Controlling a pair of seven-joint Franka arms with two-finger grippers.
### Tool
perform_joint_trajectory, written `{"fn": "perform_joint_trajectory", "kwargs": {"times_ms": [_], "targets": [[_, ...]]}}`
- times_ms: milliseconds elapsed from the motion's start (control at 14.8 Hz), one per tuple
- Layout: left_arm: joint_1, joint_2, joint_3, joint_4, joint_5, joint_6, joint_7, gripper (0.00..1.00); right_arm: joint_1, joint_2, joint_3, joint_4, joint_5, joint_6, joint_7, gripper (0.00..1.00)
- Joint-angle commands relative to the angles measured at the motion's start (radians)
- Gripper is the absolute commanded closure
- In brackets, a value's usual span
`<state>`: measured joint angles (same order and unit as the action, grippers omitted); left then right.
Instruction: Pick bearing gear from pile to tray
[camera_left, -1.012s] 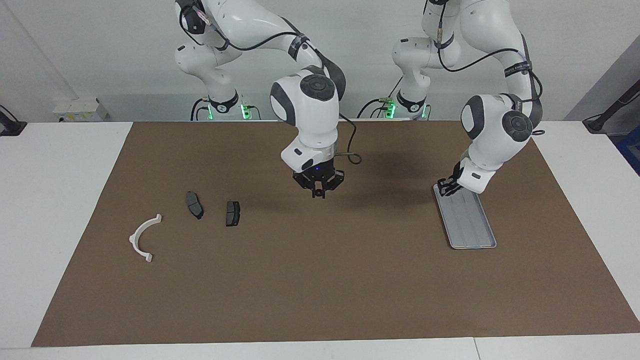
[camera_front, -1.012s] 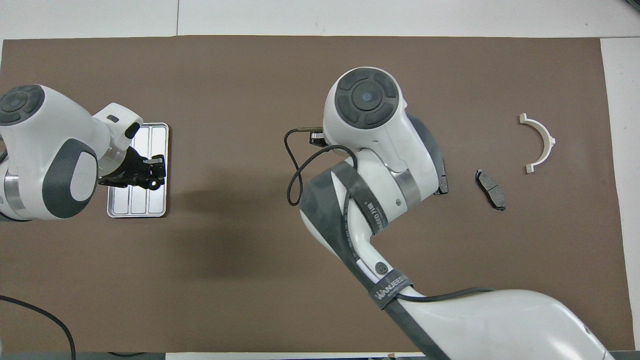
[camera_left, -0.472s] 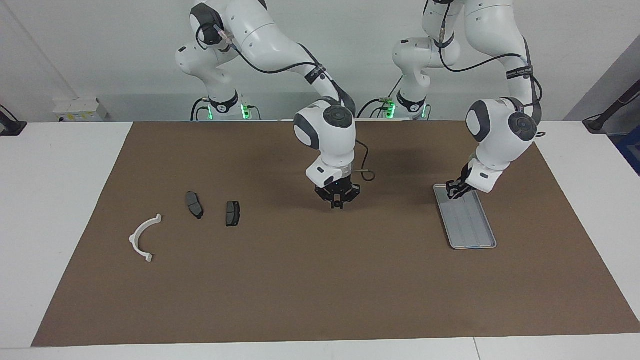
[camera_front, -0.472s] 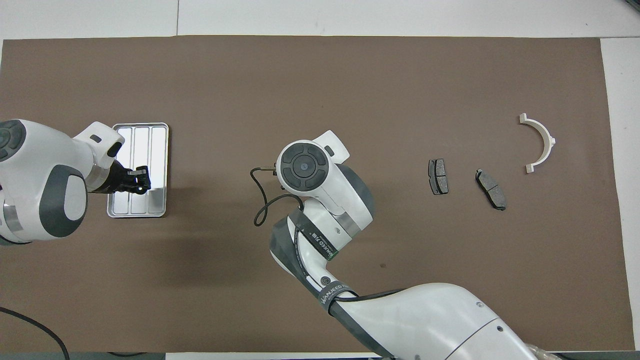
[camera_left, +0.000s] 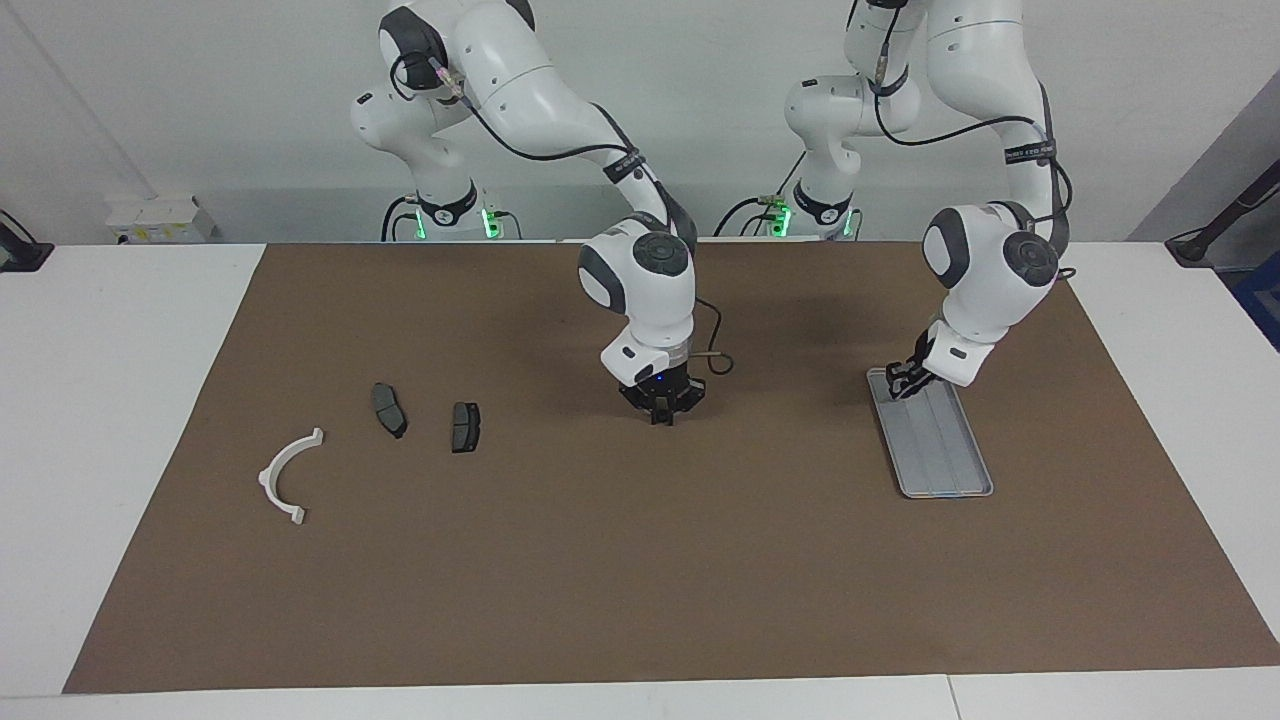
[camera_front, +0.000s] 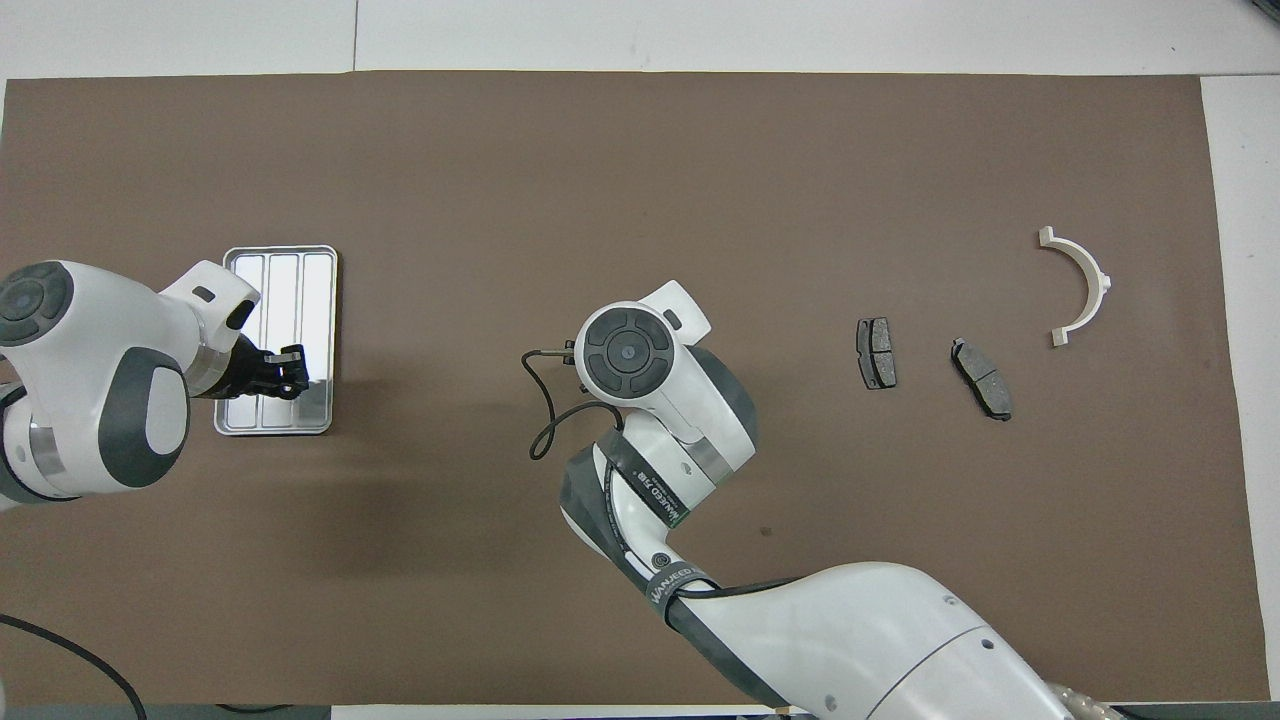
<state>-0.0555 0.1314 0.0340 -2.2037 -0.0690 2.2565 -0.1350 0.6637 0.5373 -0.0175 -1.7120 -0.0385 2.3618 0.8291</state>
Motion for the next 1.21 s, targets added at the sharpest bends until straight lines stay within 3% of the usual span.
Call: {"fn": "perform_joint_trajectory", "kwargs": {"times_ms": [0,67,135,472,540,674,877,944,1147], "targets": [[0.014,-0.029,-0.009,-0.062,-0.008,0.063,0.006,0.90,-0.016,-0.023,0.007,-0.034,-0.012,0.014,0.005,0.60],[0.014,-0.029,-0.009,-0.064,-0.008,0.069,0.005,0.89,-0.018,-0.023,0.007,-0.017,-0.012,-0.005,0.004,0.37],[0.014,-0.027,-0.009,-0.065,-0.008,0.069,0.005,0.88,-0.027,-0.025,0.007,0.009,-0.012,-0.024,0.002,0.27],[0.011,-0.022,-0.009,-0.073,-0.008,0.093,-0.003,0.80,-0.119,-0.036,0.007,0.221,-0.003,-0.222,-0.065,0.01],[0.010,-0.022,-0.009,-0.073,-0.008,0.094,-0.003,0.73,-0.153,-0.054,0.008,0.256,0.005,-0.266,-0.127,0.01],[0.009,-0.022,-0.009,-0.073,-0.008,0.092,-0.003,0.45,-0.217,-0.072,0.008,0.285,0.014,-0.312,-0.275,0.01],[0.006,-0.022,-0.009,-0.071,-0.008,0.083,-0.003,0.39,-0.320,-0.112,0.008,0.285,0.012,-0.344,-0.495,0.01],[0.006,-0.022,-0.009,-0.067,-0.008,0.080,-0.003,0.32,-0.352,-0.121,0.007,0.287,0.011,-0.367,-0.571,0.01],[0.000,-0.021,-0.009,-0.009,-0.008,0.032,-0.032,0.31,-0.452,-0.161,0.007,0.284,0.014,-0.400,-0.776,0.01]]}}
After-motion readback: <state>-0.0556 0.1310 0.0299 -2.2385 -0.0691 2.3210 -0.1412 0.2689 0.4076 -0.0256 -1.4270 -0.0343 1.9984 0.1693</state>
